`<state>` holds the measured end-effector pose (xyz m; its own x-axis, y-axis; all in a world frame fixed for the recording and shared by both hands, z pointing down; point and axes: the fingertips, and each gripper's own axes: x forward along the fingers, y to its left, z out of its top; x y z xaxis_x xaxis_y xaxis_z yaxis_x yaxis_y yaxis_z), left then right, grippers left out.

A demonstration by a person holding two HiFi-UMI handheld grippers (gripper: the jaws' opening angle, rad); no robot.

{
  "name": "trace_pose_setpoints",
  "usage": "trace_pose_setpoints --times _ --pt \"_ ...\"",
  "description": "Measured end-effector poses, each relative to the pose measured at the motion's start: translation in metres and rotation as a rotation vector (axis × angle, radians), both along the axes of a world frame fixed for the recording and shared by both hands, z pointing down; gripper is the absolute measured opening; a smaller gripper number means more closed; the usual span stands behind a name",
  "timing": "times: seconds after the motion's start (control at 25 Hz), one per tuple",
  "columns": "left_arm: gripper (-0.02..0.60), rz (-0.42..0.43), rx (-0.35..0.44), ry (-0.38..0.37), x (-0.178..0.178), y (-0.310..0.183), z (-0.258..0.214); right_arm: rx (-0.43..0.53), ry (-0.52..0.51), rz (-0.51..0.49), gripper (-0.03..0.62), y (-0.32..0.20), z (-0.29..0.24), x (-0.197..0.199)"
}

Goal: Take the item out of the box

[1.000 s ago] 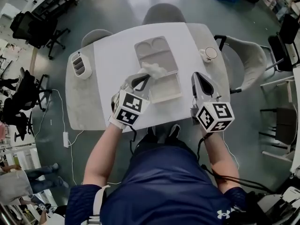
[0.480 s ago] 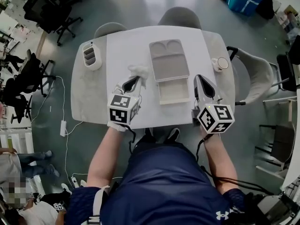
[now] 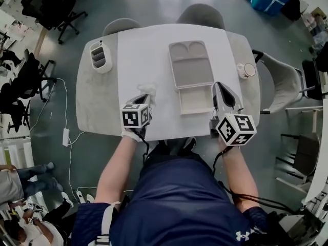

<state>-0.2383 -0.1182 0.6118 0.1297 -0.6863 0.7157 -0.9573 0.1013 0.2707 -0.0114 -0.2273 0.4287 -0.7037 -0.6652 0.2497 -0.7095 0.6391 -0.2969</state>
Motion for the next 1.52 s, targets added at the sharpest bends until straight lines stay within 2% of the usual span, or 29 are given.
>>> trace_pose_setpoints --times 0.12,0.36,0.64,0.76,0.88,1.12,1.28,1.52 --pt "0.008 -0.014 -0.084 0.053 -0.001 0.011 0.038 -0.016 0.012 0.01 0.002 0.001 0.007 -0.006" --pt "0.009 -0.038 -0.196 0.096 -0.01 0.022 0.077 -0.034 0.027 0.038 0.002 0.004 0.014 -0.006" --pt "0.012 -0.052 -0.286 0.144 -0.009 0.03 0.105 -0.046 0.029 0.092 0.003 0.007 0.016 0.009" --pt "0.022 -0.057 -0.299 0.15 -0.011 0.031 0.107 -0.054 0.028 0.105 0.002 0.009 0.016 0.011" --pt "0.062 -0.048 -0.287 0.15 -0.009 0.027 0.101 -0.059 0.029 0.111 0.002 0.01 0.015 0.014" --pt "0.084 -0.032 -0.228 0.12 -0.012 0.023 0.08 -0.05 0.022 0.1 0.003 0.012 0.015 0.012" --pt "0.084 -0.062 -0.131 0.113 -0.02 0.013 0.044 -0.035 0.014 0.081 0.002 0.011 0.011 0.009" --pt "0.084 -0.102 0.061 0.087 -0.033 -0.009 -0.036 -0.01 0.002 0.047 0.002 0.014 -0.002 0.002"
